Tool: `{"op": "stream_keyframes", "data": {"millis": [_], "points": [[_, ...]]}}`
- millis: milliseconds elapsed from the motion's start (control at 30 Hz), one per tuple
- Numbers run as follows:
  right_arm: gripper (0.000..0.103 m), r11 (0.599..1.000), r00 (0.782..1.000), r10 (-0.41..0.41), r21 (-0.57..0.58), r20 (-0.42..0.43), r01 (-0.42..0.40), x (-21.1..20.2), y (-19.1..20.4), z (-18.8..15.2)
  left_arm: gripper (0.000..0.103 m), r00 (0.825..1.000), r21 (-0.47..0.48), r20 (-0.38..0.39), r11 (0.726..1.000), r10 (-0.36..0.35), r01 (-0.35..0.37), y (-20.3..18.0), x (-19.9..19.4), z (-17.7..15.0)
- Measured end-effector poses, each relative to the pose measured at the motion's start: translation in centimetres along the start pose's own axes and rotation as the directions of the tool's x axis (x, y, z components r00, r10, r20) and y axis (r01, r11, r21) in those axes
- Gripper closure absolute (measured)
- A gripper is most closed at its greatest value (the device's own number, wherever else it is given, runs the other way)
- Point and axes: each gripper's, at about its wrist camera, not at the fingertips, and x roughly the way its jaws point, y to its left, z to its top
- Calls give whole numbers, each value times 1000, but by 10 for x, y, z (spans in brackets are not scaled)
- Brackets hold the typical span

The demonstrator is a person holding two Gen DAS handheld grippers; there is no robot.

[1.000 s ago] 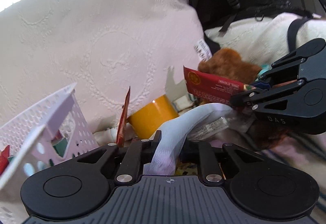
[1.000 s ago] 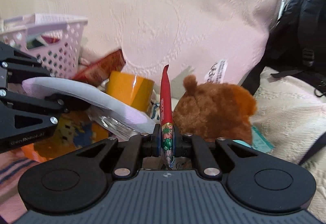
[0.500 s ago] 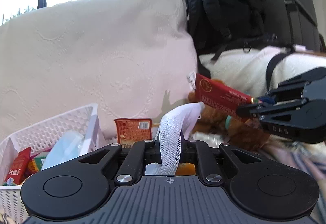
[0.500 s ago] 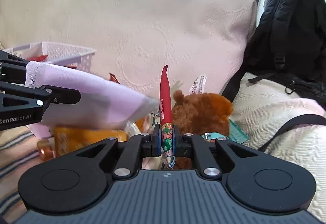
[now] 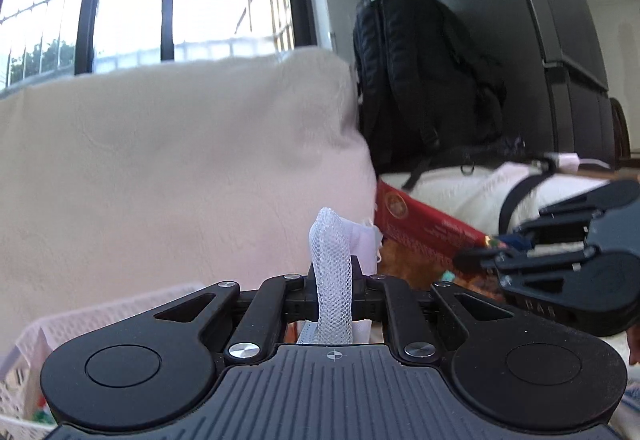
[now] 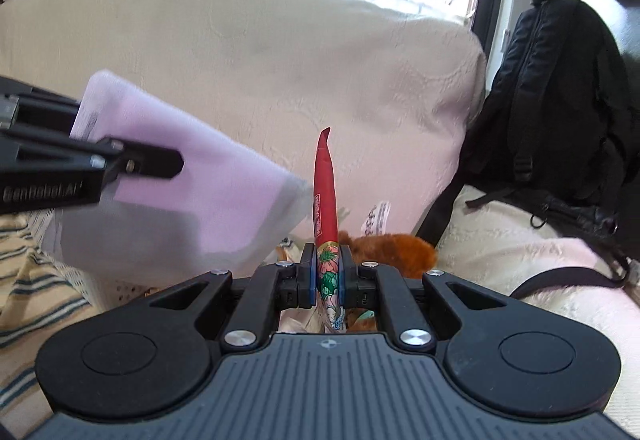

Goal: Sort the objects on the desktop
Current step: 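Carry the white cloth into the basket and open the left tool while the right tool lifts the pencil, then lower the red pencil into the white basket and open the right tool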

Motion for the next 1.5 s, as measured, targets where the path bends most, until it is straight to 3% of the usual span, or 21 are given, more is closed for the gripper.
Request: {"op": "stream_keyframes", "data": {"millis": [233, 500, 667, 800, 933, 1033, 1067, 1100, 1133, 1167, 1200, 1333, 1433, 1500], "points": [[92, 999, 999, 33, 4, 27, -33, 1, 11, 15, 97, 997, -5, 54, 999, 48, -48, 25, -15, 19], [92, 986, 984, 165, -4, 68, -165, 33, 61, 49, 97, 992, 14, 63, 994, 108, -109, 88, -38, 26], [92, 971, 968, 237, -34, 78, -235, 58, 102, 68, 97, 996, -4, 20, 996, 91, -91, 142, -50, 17], [92, 968, 966, 248, -47, 68, -245, 69, 122, 73, 96, 997, -24, -39, 998, 62, -63, 185, -56, 4], [92, 962, 961, 272, -32, 46, -271, 82, 137, 75, 90, 987, 2, -107, 993, 116, -116, 217, -42, -11], [92, 953, 953, 301, -54, 29, -299, 90, 154, 76, 75, 967, 32, -152, 979, 204, -201, 239, -28, -27], [92, 948, 949, 314, -62, 23, -312, 92, 160, 78, 63, 961, 28, -155, 974, 227, -225, 245, -27, -31], [92, 942, 943, 332, -65, 15, -330, 96, 165, 79, 44, 958, 7, -154, 970, 242, -244, 253, -27, -35], [92, 934, 936, 352, -69, 5, -350, 100, 170, 81, 36, 954, -11, -148, 964, 261, -266, 259, -28, -38], [92, 926, 928, 373, -65, -7, -373, 105, 173, 84, 20, 949, -15, -139, 958, 281, -286, 264, -29, -41], [92, 918, 919, 393, -56, -16, -394, 111, 176, 86, 11, 945, -10, -129, 952, 301, -304, 267, -28, -44], [92, 877, 876, 479, -22, -55, -481, 133, 183, 95, 11, 921, 5, -116, 927, 372, -374, 282, -28, -54], [92, 854, 852, 517, -16, -83, -520, 143, 186, 95, 11, 921, -26, -128, 927, 368, -375, 294, -28, -61], [92, 858, 855, 508, -29, -102, -513, 152, 186, 94, 11, 919, -37, -132, 924, 372, -380, 297, -27, -68]]}}
